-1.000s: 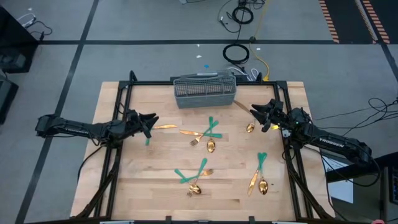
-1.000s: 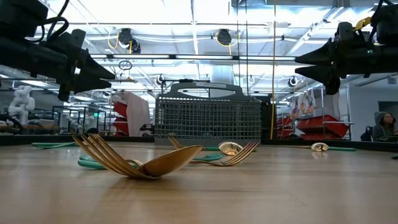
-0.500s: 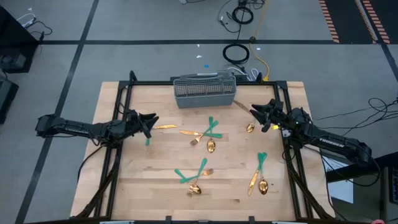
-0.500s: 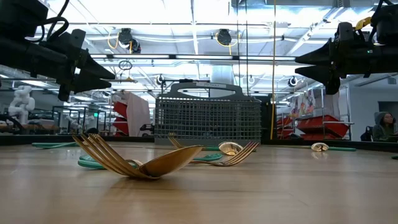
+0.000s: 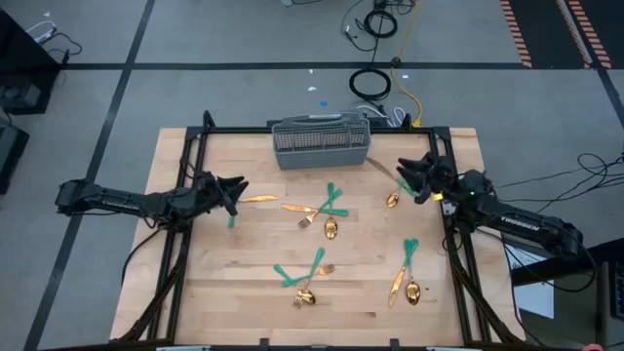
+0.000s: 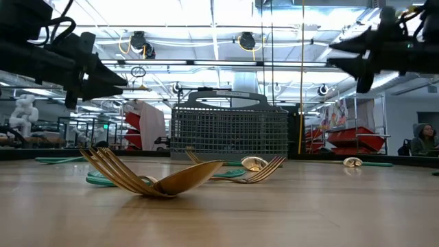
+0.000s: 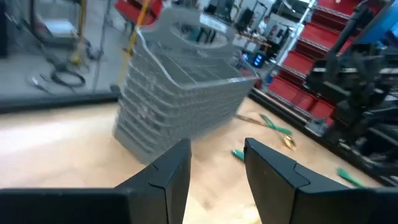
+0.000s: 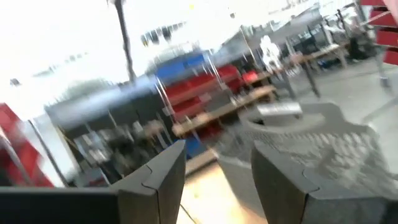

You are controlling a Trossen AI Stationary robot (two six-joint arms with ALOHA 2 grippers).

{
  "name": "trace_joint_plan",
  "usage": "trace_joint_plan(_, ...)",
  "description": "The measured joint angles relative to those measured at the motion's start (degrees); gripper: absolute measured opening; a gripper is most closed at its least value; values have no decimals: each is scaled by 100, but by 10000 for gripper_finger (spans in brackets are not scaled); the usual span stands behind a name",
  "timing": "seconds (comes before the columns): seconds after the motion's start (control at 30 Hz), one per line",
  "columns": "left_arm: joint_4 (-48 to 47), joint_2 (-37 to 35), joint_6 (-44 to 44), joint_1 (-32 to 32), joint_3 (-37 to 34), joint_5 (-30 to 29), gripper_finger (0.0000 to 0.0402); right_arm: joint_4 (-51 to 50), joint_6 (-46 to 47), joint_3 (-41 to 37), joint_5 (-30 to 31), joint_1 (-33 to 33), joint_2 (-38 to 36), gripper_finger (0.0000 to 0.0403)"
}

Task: Sort silverware
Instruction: Put the gold fork into the left section of the gray utensil holder

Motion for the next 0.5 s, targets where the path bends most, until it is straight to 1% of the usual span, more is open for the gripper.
trace_joint_plan(0.1,70,-7,146,47,-1,-133,154,507,475,0,-3,0,17,169)
trace_joint_plan(0.17,93,-10,-250,93,-1,-313,154,705,811,2,-4,0,15,169)
trace_joint_plan(0.23,195,-9,-729,116,-1,-337,154,796,1072,1,-41,4,15,169)
trace_joint_plan(0.27,279,-10,-811,134,-1,-334,154,819,1119,6,-62,4,15,169)
trace_joint_plan(0.37,395,-11,-852,148,-1,-334,154,781,973,163,-182,5,23,169)
trace_joint_plan(0.43,551,-9,-870,150,-1,-450,154,605,743,423,-184,24,42,169)
trace_joint_plan(0.5,1147,-6,-900,168,-4,-368,154,42,369,826,-186,72,45,169)
